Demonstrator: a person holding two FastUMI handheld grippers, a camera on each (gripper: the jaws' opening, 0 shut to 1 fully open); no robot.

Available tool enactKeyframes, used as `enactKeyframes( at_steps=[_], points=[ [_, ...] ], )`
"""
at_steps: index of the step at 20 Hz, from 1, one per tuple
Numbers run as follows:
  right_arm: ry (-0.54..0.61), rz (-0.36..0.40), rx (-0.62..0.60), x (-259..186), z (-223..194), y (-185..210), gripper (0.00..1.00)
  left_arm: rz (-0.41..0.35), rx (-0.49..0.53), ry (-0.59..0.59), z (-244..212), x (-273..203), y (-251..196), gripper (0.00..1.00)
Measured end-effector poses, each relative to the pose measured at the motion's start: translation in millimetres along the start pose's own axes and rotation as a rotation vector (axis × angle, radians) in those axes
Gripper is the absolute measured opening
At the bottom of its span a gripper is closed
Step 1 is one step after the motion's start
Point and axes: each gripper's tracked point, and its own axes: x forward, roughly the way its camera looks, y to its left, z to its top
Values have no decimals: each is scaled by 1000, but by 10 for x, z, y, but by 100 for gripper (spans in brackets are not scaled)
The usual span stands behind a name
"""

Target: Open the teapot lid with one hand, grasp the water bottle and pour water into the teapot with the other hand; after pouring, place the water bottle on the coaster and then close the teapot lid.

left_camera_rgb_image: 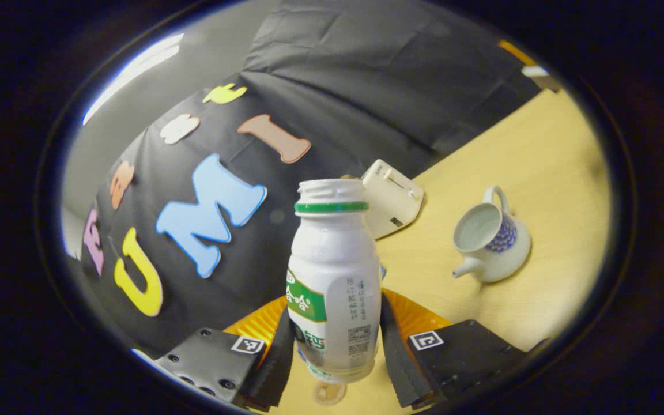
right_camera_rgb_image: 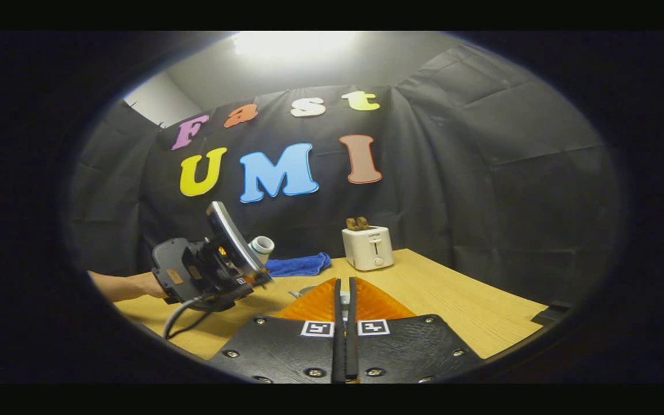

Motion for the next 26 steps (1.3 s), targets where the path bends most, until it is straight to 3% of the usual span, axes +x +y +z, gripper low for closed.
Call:
enactKeyframes(
  at_steps=[1, 2, 3, 4, 5, 7, 10, 11, 12, 14, 22, 24, 25, 26],
  points=[
    [6, 16, -18, 80, 1, 48, 1, -3, -117, -9, -19, -60, 67, 76],
    [16, 35, -27, 175, -14, 114, 1, 6, -218, -33, 0, -120, 189, 82],
    [27, 53, -32, 268, -25, 184, 17, 2, -311, -51, 4, -176, 268, 82],
    [31, 63, -47, 369, -27, 236, 17, -10, -407, -69, -11, -221, 343, 82],
    [37, 77, -58, 475, -41, 302, 0, -28, -496, -78, -72, -258, 388, 82],
    [65, 97, -69, 680, -125, 409, 1, -37, -608, -63, -240, -325, 508, 80],
    [52, 62, -150, 961, -99, 475, 1, -17, -674, -73, -427, -416, 739, 78],
    [47, 54, -179, 1051, -111, 485, 17, -21, -711, -76, -469, -418, 775, 75],
    [52, 56, -192, 1152, -144, 526, 1, -30, -739, -64, -524, -418, 785, 72],
    [70, 64, -166, 1281, -202, 568, 1, -2, -738, -50, -619, -403, 857, 81],
    [129, 45, -132, 1562, -415, 532, 1, 47, -764, -39, -763, -435, 1044, 81],
    [140, 50, -129, 1568, -455, 545, 1, 54, -771, -35, -797, -429, 1076, 76],
    [140, 49, -127, 1568, -460, 538, 1, 59, -773, -33, -809, -425, 1079, 82],
    [143, 51, -118, 1571, -469, 551, 0, 62, -774, -30, -825, -427, 1086, 76]
  ],
)
